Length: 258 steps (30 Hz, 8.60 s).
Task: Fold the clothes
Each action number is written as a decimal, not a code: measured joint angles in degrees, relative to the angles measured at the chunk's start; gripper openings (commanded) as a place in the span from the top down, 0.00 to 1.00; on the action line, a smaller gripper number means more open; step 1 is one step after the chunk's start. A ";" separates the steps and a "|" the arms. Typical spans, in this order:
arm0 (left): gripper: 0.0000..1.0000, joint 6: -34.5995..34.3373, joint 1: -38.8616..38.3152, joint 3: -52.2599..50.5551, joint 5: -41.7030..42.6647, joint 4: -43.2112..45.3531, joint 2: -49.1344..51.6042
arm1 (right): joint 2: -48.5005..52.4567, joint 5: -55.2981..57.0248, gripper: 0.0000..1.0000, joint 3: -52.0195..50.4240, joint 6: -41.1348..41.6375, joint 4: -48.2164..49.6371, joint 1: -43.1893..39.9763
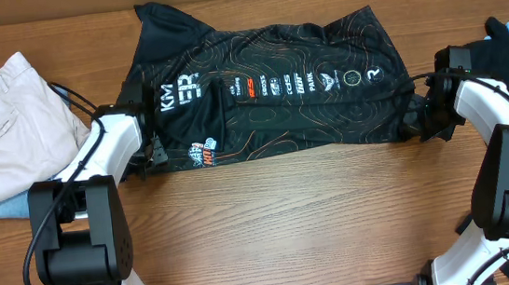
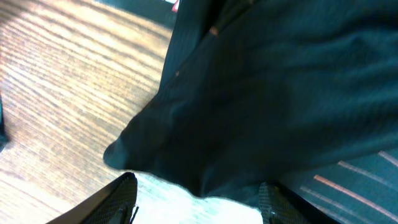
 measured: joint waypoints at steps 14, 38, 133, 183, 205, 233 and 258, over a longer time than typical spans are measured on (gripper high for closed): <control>0.96 -1.16 0.00 -3.43 -0.26 5.03 -0.13 | 0.00 0.00 0.96 0.00 0.00 0.00 0.02; 0.96 -4.66 0.79 -3.69 -2.58 -15.43 -0.13 | 0.00 3.85 0.96 -0.04 8.81 -17.94 -3.48; 0.44 26.01 9.97 44.30 32.92 14.86 32.00 | -19.74 -9.44 0.23 -0.22 1.73 -12.63 9.38; 0.96 18.08 9.46 44.96 39.01 0.04 25.92 | 20.35 -2.75 0.35 23.78 -11.08 29.31 8.57; 0.96 18.08 9.46 44.96 38.16 -0.02 25.92 | 24.44 -1.46 0.96 24.02 -11.67 33.14 8.59; 0.96 18.08 9.53 44.96 34.40 -2.56 19.67 | 11.58 12.07 0.96 28.33 -7.78 15.78 8.59; 0.96 17.99 12.00 44.96 30.93 -33.81 16.28 | 1.90 14.60 0.96 28.70 -1.42 -27.02 3.69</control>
